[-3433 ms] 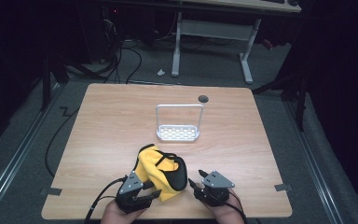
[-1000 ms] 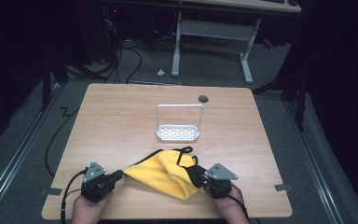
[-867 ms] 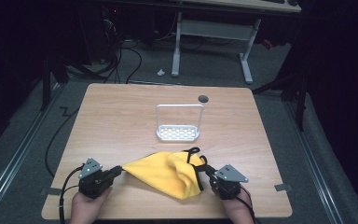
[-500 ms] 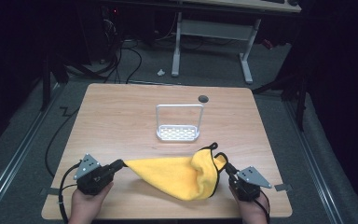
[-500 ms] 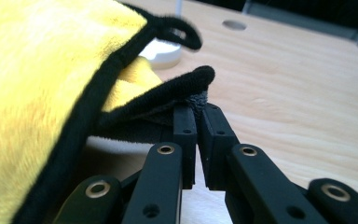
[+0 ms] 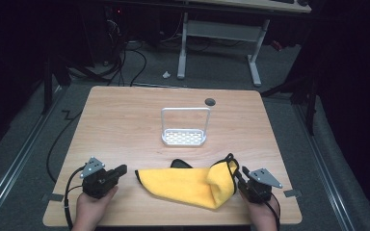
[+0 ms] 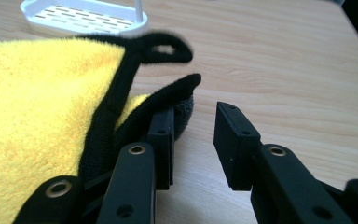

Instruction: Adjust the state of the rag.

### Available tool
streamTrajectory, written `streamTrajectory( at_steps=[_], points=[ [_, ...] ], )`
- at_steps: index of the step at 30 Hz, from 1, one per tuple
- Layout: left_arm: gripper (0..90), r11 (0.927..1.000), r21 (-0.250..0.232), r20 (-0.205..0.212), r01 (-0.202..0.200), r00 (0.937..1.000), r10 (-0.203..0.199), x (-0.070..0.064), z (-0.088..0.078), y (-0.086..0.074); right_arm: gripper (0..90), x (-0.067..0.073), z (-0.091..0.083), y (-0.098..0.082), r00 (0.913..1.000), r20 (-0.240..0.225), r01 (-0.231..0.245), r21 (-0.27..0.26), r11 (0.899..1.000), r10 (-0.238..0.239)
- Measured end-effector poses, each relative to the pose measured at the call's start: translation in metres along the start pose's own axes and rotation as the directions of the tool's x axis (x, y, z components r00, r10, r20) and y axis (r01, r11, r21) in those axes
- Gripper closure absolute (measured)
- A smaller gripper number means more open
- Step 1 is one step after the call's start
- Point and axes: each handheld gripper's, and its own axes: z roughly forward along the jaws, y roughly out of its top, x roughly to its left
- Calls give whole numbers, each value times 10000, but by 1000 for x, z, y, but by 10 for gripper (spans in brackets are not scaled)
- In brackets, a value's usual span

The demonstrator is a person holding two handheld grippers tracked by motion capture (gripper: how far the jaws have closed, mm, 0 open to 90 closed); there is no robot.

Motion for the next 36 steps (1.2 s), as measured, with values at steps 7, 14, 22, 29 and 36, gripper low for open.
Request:
streamTrajectory(
  at_steps=[7, 14, 22, 29, 36],
  points=[
    [597, 9988, 266, 155, 422, 9990, -426, 3, 10, -2, 636, 3, -16, 4, 9999, 109, 44, -363, 9993, -41],
    [423, 9964, 553, 1145, 645, 9909, -705, -7, 37, 5, 574, -1, -39, -3, 9990, 403, -153, -468, 9988, 172],
    [528, 9904, 1376, 1408, -117, 9900, -79, -28, 67, 12, 561, -14, -51, -19, 9954, 701, -642, -199, 9977, 654],
    [774, 9870, 1553, 1314, -414, 9911, 209, -34, 73, 13, 565, -16, -53, -25, 9932, 818, -820, -90, 9966, 825],
    [900, 9901, 1258, 924, -626, 9944, 511, -34, 66, 12, 568, -14, -47, -23, 9948, 678, -758, -57, 9971, 760]
  ],
)
